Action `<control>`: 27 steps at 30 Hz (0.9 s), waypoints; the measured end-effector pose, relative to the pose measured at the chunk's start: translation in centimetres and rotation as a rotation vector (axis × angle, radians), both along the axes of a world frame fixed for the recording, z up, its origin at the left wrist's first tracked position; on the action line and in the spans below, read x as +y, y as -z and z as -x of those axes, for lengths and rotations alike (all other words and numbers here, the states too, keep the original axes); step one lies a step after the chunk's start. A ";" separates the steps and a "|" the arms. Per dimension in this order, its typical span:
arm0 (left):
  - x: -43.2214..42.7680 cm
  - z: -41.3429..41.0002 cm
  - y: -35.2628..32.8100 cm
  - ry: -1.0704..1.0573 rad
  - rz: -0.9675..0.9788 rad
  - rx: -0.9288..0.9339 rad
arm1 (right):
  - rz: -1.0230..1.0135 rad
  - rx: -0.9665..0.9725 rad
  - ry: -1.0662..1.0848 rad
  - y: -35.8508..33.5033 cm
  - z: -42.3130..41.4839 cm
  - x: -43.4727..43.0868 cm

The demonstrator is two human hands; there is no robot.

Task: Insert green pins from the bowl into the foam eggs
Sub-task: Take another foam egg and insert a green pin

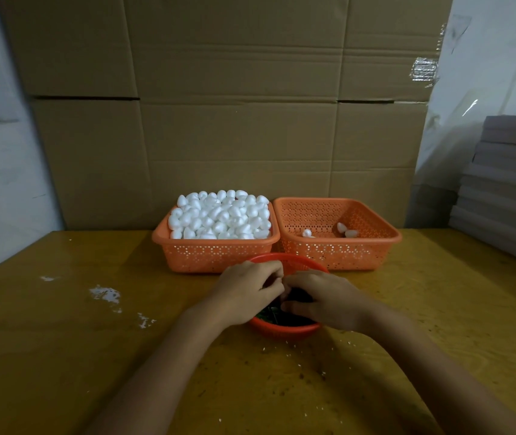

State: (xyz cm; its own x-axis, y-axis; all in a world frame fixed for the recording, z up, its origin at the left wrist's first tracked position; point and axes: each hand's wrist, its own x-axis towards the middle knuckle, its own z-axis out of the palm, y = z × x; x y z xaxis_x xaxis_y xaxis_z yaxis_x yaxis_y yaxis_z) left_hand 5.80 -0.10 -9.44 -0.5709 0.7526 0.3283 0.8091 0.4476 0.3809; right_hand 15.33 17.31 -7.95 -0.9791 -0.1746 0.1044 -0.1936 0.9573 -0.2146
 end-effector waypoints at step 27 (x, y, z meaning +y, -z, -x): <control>-3.2 8.4 -6.1 -0.405 0.343 -0.196 | 0.145 -0.009 -0.022 0.0 -0.2 0.2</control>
